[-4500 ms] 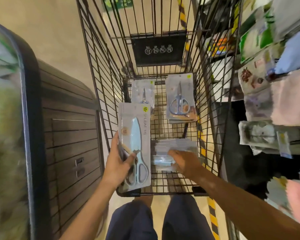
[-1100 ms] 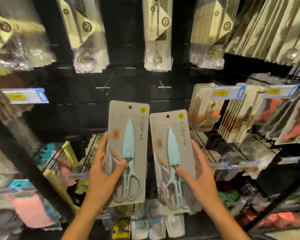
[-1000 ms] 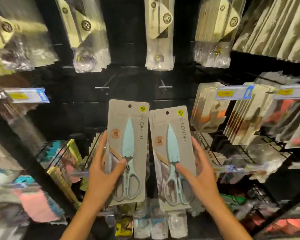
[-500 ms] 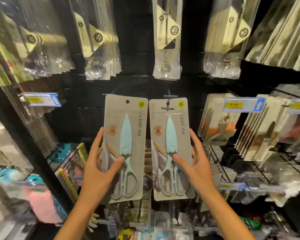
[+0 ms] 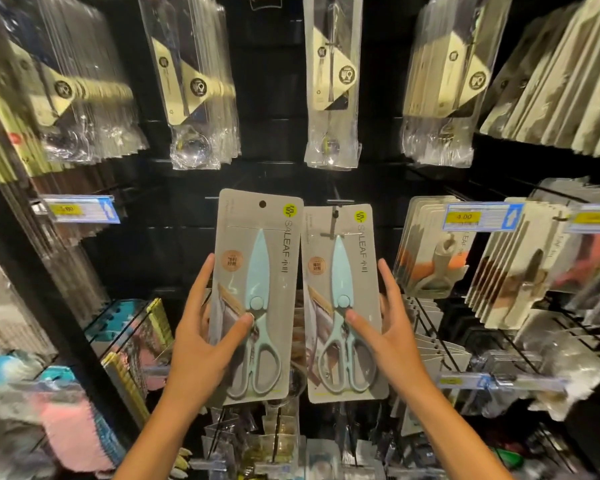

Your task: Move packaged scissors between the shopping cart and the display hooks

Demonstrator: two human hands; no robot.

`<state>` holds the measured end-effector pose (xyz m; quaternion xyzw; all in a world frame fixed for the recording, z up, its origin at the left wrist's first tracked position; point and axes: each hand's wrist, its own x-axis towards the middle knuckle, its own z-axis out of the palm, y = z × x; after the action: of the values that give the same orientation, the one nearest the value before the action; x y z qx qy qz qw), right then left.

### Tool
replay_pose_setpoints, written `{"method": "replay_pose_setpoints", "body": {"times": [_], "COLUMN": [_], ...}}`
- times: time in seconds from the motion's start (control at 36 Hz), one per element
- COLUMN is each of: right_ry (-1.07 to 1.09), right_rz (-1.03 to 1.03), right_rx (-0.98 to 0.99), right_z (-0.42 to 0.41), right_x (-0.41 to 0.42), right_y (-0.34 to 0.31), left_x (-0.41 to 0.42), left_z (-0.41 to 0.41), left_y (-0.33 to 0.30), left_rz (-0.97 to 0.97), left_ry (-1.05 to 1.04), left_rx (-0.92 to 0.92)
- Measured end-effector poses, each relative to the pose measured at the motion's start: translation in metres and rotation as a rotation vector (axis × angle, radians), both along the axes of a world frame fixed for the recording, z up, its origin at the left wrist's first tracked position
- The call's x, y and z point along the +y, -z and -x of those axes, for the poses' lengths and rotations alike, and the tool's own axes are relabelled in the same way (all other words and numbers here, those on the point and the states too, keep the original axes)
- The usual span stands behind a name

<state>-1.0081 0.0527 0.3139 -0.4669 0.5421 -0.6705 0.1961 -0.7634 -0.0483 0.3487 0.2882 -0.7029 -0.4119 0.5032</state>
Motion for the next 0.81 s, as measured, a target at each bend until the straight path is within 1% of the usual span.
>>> {"method": "replay_pose_setpoints", "body": {"times": [0.22,0.42,0.53,0.67,0.81], "right_ry": [0.045,0.128,0.205,0.230,0.325], "right_rz": [0.002,-0.076,-0.179,-0.341,-0.470], "right_rx": [0.056,0.164,0.275,0.391,0.493], "right_z": [0.009,0.034,0.048,0.058,0.078], "right_x": [-0.028,-0.066,-0.089,-0.116,-0.137], "right_y": [0.007,0.003,-0.002,-0.004,-0.009], "left_x": [-0.007,-0.013,-0.018,-0.019,-0.018], "left_z": [0.002,0.002,0.002,-0.001,0.001], "left_y": [-0.006,-0.013,-0.019,-0.026,-0.029], "left_rz": [-0.008,0.017,0.028,0.042,0.050], "left_ry": [0.014,0.031,0.044,0.049,0.048], "left_rx": [0.069,0.056,0.058,0.058,0.047]}}
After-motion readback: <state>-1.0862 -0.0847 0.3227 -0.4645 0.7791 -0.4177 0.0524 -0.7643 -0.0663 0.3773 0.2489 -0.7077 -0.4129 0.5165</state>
